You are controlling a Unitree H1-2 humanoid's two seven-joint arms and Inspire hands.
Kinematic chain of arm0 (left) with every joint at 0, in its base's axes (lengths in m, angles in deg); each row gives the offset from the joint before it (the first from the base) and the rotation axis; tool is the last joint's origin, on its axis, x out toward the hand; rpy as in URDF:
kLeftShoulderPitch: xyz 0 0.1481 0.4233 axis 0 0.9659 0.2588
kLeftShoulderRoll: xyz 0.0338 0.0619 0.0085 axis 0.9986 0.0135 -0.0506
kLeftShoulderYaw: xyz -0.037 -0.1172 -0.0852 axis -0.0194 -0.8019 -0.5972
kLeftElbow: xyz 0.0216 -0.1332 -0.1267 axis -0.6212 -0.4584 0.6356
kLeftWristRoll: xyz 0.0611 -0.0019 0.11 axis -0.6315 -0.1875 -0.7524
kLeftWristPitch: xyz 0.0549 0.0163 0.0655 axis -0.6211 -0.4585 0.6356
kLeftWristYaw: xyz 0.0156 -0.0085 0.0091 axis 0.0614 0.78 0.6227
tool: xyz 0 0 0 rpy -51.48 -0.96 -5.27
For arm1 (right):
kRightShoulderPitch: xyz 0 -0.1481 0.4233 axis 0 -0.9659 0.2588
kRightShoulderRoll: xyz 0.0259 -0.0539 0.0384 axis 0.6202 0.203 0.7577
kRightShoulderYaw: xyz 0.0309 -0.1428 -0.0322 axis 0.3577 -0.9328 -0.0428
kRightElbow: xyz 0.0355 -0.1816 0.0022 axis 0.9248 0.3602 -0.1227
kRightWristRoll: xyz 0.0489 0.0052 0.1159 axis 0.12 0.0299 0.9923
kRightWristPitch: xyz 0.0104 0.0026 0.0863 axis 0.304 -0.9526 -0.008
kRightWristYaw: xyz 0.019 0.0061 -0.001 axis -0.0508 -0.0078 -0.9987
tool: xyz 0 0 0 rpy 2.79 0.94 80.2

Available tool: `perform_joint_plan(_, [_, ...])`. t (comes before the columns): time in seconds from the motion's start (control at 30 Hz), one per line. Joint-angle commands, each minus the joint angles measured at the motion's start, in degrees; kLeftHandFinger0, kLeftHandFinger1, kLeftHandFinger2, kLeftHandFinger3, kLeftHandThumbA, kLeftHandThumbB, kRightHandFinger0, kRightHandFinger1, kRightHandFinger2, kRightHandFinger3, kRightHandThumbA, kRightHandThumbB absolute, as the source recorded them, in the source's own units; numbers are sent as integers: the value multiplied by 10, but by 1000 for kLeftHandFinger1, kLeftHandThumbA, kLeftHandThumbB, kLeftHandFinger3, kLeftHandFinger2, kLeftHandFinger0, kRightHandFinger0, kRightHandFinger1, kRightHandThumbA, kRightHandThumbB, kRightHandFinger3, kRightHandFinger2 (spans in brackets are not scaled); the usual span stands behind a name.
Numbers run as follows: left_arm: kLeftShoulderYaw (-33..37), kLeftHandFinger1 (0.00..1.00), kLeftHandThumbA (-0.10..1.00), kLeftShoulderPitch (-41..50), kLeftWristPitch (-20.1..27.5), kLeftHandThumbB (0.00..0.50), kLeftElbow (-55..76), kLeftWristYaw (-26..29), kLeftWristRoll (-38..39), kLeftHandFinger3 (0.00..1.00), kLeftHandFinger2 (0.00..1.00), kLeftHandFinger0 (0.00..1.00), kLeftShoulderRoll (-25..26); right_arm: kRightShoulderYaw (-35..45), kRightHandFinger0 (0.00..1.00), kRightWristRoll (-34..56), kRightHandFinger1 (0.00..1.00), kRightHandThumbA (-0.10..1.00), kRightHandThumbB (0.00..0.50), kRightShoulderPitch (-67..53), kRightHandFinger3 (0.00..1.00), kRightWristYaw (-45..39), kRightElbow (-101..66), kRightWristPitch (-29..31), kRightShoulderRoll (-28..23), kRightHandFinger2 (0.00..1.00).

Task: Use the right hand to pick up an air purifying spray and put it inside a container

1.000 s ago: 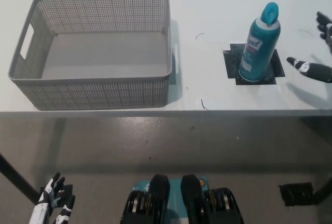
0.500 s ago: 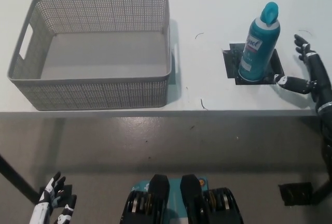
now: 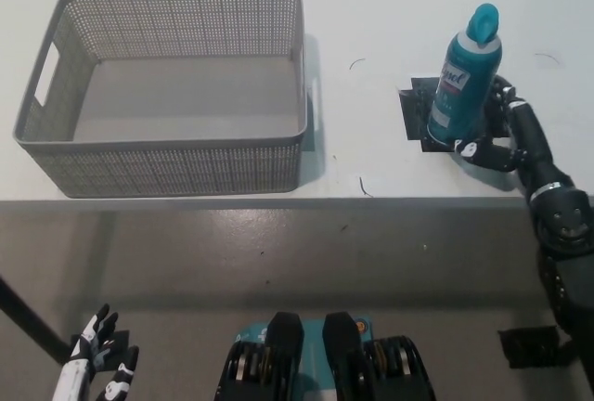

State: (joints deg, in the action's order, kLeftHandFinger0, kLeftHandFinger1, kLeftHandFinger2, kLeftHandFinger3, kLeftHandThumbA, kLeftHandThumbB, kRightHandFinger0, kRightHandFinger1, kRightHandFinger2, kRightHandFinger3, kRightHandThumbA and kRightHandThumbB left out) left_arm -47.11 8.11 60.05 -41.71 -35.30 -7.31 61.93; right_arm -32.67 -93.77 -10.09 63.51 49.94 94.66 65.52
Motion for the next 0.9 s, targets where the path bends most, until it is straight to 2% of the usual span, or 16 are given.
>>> perform_joint_plan(0.0, [0, 1000, 670, 8, 21, 479, 17, 6, -2, 1000, 1000, 902, 9, 3, 1000, 20, 1000, 780, 500, 56, 1000, -4, 18, 46, 8, 1000])
perform_joint_plan(0.13, [-1, 1000, 678, 9, 17, 486, 16, 4, 3, 1000, 1000, 903, 9, 17, 1000, 44, 1000, 768, 500, 82, 1000, -17, 61, 75, 15, 1000])
perform_joint_plan(0.23, [0, 1000, 578, 6, 29, 483, 12, 4, 0, 1000, 1000, 890, 13, 21, 1000, 47, 1000, 800, 500, 101, 1000, -14, 92, 80, 14, 1000])
perform_joint_plan(0.3, [1, 1000, 522, 6, 23, 471, 17, 2, 2, 1000, 1000, 900, 11, 28, 1000, 54, 1000, 755, 500, 121, 1000, -14, 116, 82, 15, 1000])
perform_joint_plan(0.4, [5, 1000, 502, -2, 25, 475, 12, -1, 5, 1000, 1000, 913, 10, 28, 1000, 51, 1000, 734, 500, 144, 1000, -6, 132, 75, 12, 1000])
perform_joint_plan(0.6, [20, 1000, 437, -13, 23, 471, 8, -10, -1, 1000, 1000, 919, 12, 17, 1000, 34, 1000, 829, 500, 171, 1000, 11, 130, 66, 0, 1000])
perform_joint_plan(0.63, [20, 1000, 424, -13, 21, 476, 10, -11, 1, 1000, 1000, 923, 14, 14, 1000, 30, 1000, 804, 500, 181, 1000, 18, 136, 74, 0, 1000])
perform_joint_plan(0.67, [21, 1000, 396, -12, 16, 483, 12, -13, 4, 1000, 1000, 930, 15, 23, 1000, 40, 1000, 685, 463, 188, 1000, 23, 141, 78, 4, 1000])
perform_joint_plan(0.7, [22, 1000, 365, -12, 10, 475, 15, -16, 7, 1000, 1000, 940, 16, 55, 1000, 76, 1000, 339, 370, 197, 1000, 35, 144, 84, 15, 1000])
perform_joint_plan(0.73, [25, 1000, 366, -14, 8, 470, 19, -15, 2, 1000, 1000, 932, 17, 85, 1000, 102, 1000, -39, 334, 213, 938, 68, 158, 100, 25, 1000])
perform_joint_plan(0.77, [25, 1000, 350, -17, 7, 474, 19, -16, 1, 1000, 1000, 932, 19, 89, 870, 99, 795, -88, 312, 221, 748, 82, 168, 108, 26, 768])
perform_joint_plan(0.83, [25, 1000, 339, -23, 3, 484, 18, -17, 9, 1000, 1000, 938, 20, 99, 598, 97, 536, -100, 295, 237, 523, 85, 180, 110, 29, 551])
perform_joint_plan(0.87, [24, 1000, 336, -25, 2, 491, 16, -17, 13, 1000, 1000, 939, 19, 100, 551, 95, 486, -100, 292, 240, 492, 86, 180, 117, 29, 508])
